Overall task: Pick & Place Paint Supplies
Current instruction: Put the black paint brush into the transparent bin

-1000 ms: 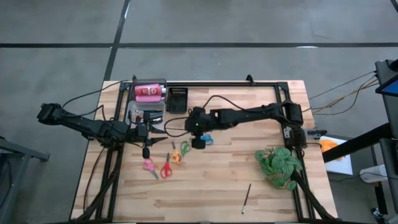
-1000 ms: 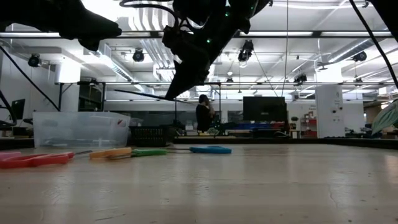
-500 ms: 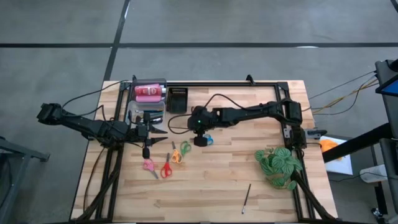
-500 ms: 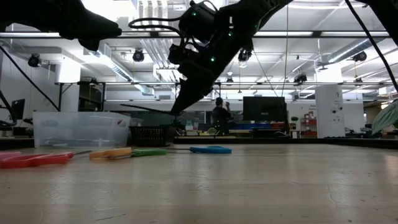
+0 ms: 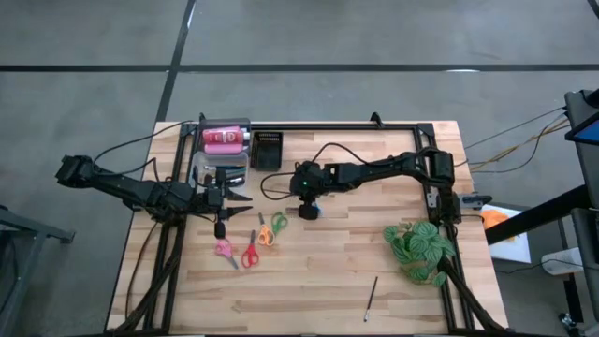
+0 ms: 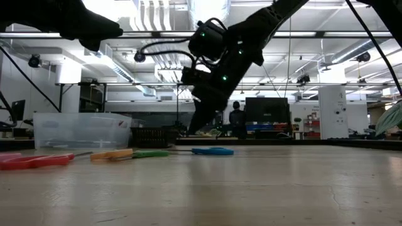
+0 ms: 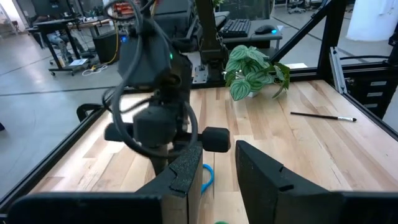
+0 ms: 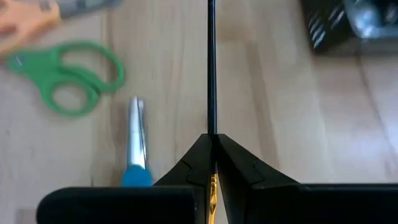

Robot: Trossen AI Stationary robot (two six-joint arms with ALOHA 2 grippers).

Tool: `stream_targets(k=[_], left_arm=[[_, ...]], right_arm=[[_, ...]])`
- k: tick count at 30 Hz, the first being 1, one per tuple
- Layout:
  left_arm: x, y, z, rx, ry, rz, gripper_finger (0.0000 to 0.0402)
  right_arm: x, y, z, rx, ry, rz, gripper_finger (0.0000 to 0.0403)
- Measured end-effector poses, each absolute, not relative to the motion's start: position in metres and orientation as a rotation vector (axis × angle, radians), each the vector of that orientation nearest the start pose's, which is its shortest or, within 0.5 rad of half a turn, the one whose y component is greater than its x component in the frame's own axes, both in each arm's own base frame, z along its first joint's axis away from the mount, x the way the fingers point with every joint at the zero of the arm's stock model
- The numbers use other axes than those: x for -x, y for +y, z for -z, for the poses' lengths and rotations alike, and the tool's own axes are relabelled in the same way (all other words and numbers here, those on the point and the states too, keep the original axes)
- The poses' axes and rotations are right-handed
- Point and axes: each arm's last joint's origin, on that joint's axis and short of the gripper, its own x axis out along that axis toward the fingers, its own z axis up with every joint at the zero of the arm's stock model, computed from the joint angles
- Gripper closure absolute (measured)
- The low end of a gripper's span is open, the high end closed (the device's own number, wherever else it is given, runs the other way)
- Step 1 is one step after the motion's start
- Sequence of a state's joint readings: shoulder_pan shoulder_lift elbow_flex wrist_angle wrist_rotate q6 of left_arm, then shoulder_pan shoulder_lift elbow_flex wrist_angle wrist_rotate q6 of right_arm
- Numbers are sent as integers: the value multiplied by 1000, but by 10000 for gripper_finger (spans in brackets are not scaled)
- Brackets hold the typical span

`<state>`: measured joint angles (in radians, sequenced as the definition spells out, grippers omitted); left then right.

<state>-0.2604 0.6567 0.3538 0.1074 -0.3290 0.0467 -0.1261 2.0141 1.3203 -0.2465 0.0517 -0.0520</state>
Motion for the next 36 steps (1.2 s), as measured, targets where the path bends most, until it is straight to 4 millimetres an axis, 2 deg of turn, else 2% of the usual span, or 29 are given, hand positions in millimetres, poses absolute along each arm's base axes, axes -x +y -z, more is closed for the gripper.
stream_targets(k=[17, 28, 36], left_arm=[[-153, -31, -230, -103, 189, -64, 303], [-153, -31, -230, -103, 189, -64, 303], [-153, -31, -230, -103, 189, -63, 303]], right_arm=[[-399, -59, -130, -32, 960, 162, 387], [-400, -59, -130, -30, 946, 165, 387], [-394, -58, -123, -31, 972, 163, 387]])
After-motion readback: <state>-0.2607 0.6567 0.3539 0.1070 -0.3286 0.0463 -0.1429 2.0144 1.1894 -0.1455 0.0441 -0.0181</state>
